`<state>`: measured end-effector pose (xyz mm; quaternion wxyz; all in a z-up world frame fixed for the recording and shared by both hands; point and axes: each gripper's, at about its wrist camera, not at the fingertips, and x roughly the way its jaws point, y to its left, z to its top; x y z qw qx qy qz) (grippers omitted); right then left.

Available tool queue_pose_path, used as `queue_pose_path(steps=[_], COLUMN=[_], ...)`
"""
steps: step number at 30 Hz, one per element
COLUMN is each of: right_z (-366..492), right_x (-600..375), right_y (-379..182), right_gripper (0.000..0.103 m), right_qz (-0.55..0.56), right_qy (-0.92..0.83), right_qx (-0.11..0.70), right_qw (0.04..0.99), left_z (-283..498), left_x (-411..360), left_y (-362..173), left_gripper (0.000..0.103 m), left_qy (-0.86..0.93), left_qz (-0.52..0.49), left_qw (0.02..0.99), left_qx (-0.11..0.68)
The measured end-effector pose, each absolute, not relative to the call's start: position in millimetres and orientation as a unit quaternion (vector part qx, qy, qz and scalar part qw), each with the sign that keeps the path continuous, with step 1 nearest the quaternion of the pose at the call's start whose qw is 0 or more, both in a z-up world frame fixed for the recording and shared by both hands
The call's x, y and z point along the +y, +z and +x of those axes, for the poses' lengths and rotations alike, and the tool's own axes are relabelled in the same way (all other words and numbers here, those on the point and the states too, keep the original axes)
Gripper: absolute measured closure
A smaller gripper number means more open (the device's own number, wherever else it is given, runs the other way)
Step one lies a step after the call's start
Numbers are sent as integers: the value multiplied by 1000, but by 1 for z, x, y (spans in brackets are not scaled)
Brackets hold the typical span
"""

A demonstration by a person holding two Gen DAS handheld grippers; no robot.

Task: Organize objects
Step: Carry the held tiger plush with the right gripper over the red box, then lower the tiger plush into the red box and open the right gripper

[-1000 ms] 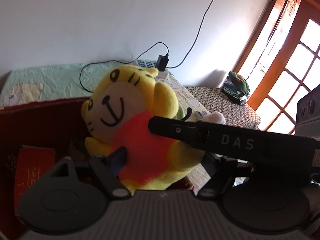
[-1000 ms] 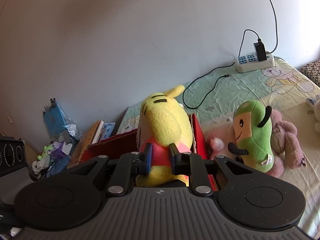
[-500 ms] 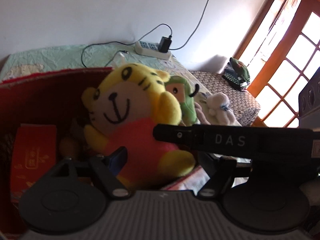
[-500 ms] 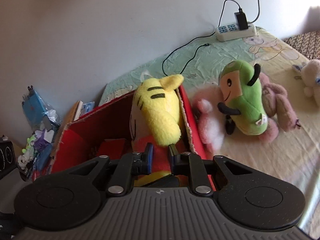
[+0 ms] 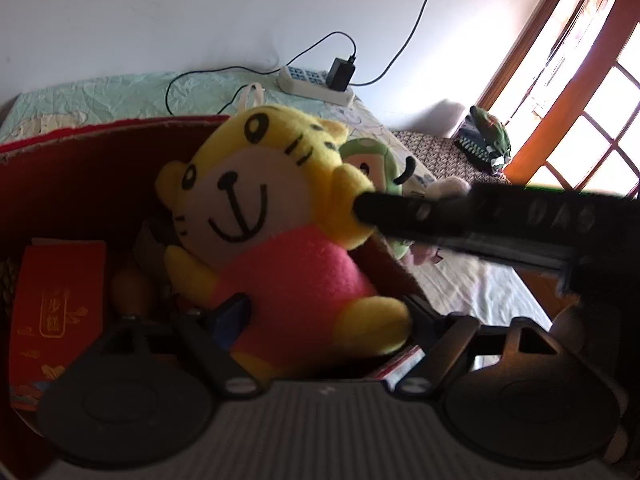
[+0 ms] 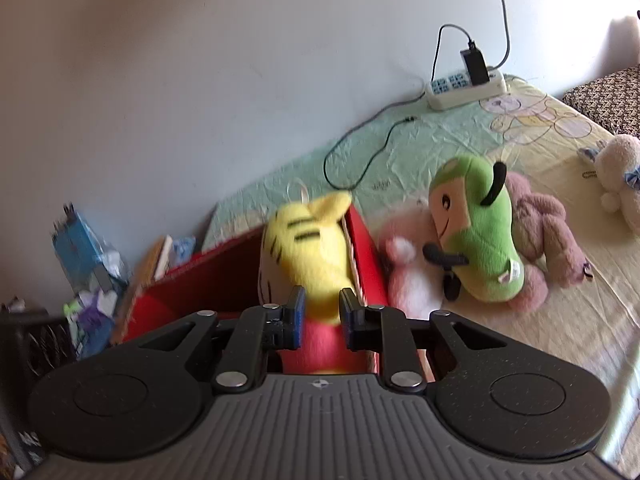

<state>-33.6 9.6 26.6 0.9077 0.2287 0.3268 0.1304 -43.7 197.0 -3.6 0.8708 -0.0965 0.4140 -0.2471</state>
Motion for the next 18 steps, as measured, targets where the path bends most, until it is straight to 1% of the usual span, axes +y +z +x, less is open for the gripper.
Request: queue_pose_path(steps=[3,6,18], right_z=[-31,-23,-1], right_x=[5,11,24], right_y=[32,34,20], right_gripper=[81,81,83], right_qz=[245,237,198], right_qy=[146,170,183], right_qx=[301,294,334], right_qw=[910,910,903], left_z=[-42,-40,-40], left_x=[196,195,191], left_y=[-6,-7,-10], left_gripper=[17,16,16], left_qy=[-243,-239,-216], left_qz=[-95,-92,-77], left_qw=[869,869,872], left_qx=[420,423,433])
